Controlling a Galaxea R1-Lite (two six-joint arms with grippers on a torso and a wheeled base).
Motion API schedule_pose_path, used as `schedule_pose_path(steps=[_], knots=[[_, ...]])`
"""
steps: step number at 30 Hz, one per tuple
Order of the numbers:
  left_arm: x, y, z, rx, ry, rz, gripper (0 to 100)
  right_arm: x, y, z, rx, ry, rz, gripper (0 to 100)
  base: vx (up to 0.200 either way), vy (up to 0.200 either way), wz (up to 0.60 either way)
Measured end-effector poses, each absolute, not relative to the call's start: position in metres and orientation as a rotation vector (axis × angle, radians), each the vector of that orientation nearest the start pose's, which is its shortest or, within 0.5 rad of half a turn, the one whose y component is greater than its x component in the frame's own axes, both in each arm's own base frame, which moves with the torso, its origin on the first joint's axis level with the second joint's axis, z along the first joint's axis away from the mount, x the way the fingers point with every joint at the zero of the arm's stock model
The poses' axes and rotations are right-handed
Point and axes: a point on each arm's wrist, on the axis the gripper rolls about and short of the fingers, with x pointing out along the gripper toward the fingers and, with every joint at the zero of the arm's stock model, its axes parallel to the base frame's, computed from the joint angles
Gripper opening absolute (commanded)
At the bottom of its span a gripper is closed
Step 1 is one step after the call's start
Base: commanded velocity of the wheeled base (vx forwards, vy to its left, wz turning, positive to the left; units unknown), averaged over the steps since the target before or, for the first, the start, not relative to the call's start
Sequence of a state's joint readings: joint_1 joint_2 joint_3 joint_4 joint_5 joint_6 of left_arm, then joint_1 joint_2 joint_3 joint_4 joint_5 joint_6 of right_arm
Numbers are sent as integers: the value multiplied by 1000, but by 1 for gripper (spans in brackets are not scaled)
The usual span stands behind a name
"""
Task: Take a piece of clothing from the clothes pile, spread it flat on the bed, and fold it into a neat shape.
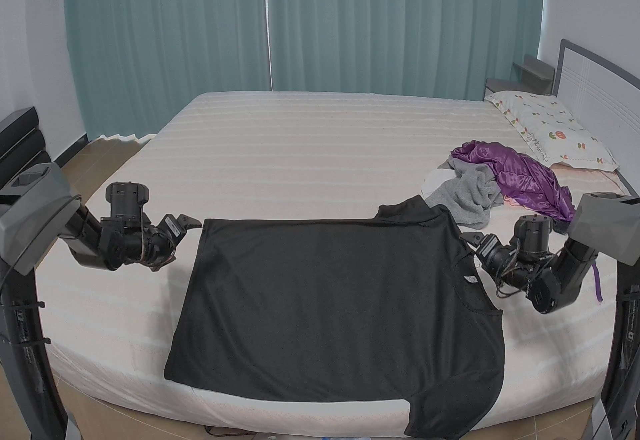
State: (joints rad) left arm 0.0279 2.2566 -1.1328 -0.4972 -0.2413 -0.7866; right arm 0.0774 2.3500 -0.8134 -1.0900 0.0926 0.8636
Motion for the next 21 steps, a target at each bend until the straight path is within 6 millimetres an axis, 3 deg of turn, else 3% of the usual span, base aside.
schedule_pose_path(steps=[5,13,21], knots=[[372,5,49,-881,739,38,100,330,33,-1,892,556,-27,100,0,0,0],[308,1,43,-934,797,13,100,255,32,7,945,623,5,100,-200,0,0],[270,-2,41,-943,835,-19,100,227,30,15,1018,664,37,100,-25,0,0]])
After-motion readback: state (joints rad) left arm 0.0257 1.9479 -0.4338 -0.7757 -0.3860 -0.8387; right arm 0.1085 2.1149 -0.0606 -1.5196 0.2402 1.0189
